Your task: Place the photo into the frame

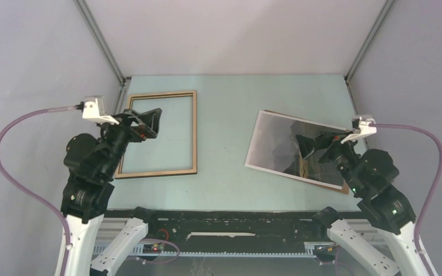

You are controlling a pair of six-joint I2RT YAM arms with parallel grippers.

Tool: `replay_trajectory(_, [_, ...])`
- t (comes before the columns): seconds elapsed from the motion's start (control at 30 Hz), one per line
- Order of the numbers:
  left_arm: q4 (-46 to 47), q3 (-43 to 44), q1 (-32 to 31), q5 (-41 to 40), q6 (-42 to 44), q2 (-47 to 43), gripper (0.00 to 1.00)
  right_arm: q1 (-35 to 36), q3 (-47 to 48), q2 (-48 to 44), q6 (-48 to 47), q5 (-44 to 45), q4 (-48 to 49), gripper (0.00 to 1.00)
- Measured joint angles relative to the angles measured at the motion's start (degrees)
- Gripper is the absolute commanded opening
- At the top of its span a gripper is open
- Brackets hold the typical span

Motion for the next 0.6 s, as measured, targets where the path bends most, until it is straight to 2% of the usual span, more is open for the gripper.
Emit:
replay_trajectory(0.33, [-2.14,0.02,-5.11,-2.43,5.16,6.60,1.00,1.01,-1.53,13.66,1.22,8.39,0.15,0.99])
replay_trajectory(0.47, [-1.97,-0.83,-5.68,-3.50,6.19,6.71,1.00,-3.02,-2.60,22.27,2.82,8.55,1.95,0.99])
replay_trajectory(0.6, [-1.33,-3.69,-5.88,-3.72,6.58,6.03,1.00,-11.50,-5.27,32.04,5.55,7.13,5.75,0.96])
